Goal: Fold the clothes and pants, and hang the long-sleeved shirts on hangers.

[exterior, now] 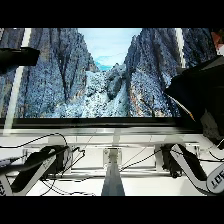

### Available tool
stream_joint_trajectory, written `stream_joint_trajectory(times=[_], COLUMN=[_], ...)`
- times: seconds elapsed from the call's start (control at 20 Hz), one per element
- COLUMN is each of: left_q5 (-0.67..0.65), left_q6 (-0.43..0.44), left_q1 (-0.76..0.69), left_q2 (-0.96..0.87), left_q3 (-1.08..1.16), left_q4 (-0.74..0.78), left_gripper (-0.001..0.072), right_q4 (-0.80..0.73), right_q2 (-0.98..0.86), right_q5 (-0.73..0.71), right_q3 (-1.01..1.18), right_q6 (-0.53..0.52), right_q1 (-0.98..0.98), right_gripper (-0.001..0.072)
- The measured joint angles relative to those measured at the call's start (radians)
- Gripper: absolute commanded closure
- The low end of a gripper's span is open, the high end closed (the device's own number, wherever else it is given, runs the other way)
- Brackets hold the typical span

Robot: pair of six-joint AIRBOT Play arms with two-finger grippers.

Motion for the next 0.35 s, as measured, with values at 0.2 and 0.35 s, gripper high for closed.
stream_joint_trajectory(times=[0.2,0.35], left_q5=[0.0,0.0], left_q6=[0.0,0.0], left_q1=[0.0,0.0], left_q2=[0.0,0.0], left_q3=[0.0,0.0], left_q4=[0.0,0.0], left_gripper=[0.0098,0.0097], right_q4=[-0.061,-0.154], right_q2=[-0.023,-0.046], right_q5=[-0.023,-0.028], right_q3=[0.0,0.0], right_q6=[-0.196,-0.262], right_q1=[0.34,0.507], right_gripper=[0.0669,0.0668])
